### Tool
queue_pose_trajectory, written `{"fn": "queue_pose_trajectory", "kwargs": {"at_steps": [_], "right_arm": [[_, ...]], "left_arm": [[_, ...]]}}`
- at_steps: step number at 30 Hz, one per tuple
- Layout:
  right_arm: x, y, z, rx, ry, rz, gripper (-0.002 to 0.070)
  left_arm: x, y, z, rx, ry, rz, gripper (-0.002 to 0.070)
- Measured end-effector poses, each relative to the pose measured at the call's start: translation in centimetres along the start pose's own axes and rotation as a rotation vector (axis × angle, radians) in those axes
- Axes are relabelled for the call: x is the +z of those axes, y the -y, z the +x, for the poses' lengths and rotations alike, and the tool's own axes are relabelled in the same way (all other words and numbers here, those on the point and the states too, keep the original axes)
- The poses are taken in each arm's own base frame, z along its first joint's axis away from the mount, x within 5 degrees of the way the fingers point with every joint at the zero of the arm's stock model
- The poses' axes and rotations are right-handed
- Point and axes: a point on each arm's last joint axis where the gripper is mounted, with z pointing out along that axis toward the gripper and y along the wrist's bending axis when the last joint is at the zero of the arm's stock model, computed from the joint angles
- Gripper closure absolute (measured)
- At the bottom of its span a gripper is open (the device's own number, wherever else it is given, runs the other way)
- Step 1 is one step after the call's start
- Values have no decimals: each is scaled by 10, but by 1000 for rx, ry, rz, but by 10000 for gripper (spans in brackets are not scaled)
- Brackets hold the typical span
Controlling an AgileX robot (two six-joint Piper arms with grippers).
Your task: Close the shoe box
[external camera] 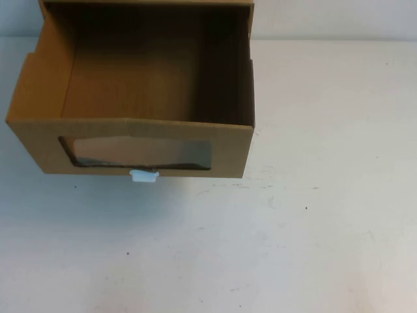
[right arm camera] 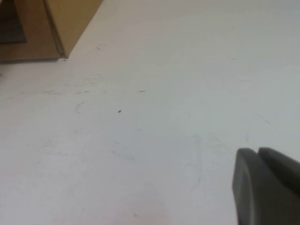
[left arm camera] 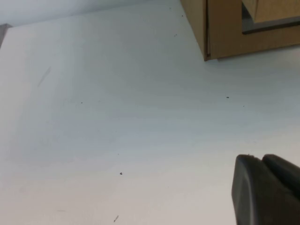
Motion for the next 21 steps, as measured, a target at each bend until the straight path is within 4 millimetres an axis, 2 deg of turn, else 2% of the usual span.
{"fn": "queue_pose_trajectory", "kwargs": {"at_steps": [21], "right_arm": [[0,0,0,0,0,0,689]], "left_arm": [[0,0,0,-12,4,0,677]]}}
